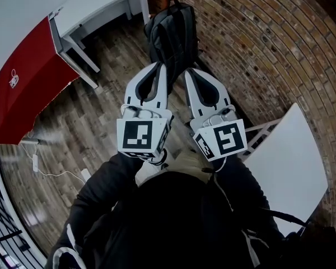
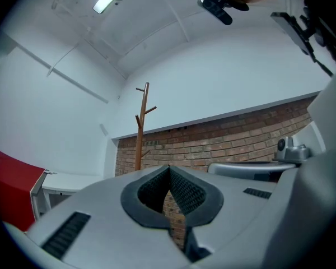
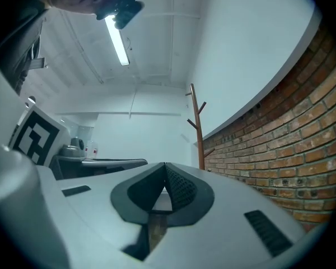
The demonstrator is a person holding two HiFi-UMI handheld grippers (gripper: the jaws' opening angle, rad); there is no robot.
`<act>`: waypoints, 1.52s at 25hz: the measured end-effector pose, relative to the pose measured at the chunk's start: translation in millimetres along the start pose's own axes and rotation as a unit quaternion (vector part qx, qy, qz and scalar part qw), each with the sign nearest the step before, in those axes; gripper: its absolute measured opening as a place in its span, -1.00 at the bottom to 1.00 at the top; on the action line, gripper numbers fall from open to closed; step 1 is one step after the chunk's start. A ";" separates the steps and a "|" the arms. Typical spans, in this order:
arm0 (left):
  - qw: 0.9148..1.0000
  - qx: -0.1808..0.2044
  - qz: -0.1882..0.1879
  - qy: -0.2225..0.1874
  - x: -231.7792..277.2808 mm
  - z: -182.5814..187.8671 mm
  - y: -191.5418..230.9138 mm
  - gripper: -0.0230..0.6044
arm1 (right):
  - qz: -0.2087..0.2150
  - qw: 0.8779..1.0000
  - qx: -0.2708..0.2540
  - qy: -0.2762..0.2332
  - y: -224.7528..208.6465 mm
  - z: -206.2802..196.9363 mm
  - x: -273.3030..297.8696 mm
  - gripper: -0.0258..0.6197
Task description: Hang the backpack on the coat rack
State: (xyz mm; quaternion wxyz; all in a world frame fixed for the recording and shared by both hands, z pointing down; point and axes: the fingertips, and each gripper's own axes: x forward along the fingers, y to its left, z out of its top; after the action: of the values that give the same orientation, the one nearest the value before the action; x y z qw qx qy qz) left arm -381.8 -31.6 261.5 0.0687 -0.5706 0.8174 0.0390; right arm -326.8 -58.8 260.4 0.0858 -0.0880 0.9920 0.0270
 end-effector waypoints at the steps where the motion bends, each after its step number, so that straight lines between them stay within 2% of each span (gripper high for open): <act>1: 1.000 -0.003 0.000 0.000 -0.3 0.8 -2.9 -0.90 | 0.000 1.000 0.000 0.001 0.3 0.4 -3.3 -0.90; 10: 1.000 0.008 -0.003 -0.013 1.6 16.2 -39.7 -0.90 | 0.005 1.000 -0.009 -0.008 -17.8 24.0 -17.0 -0.90; 20: 1.000 0.002 -0.011 -0.015 0.8 22.5 -63.9 -0.90 | 0.006 1.000 -0.010 -0.011 -24.5 29.7 -31.6 -0.90; 38: 1.000 0.008 -0.016 -0.010 -15.8 23.3 -65.6 -0.90 | 0.001 1.000 -0.012 -0.013 -12.2 32.7 -39.8 -0.90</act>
State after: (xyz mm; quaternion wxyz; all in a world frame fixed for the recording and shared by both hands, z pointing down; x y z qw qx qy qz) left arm -313.3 -36.3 242.0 0.0817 -0.5829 0.8076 0.0367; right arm -280.7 -61.8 234.7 0.0979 -0.0878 0.9905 0.0400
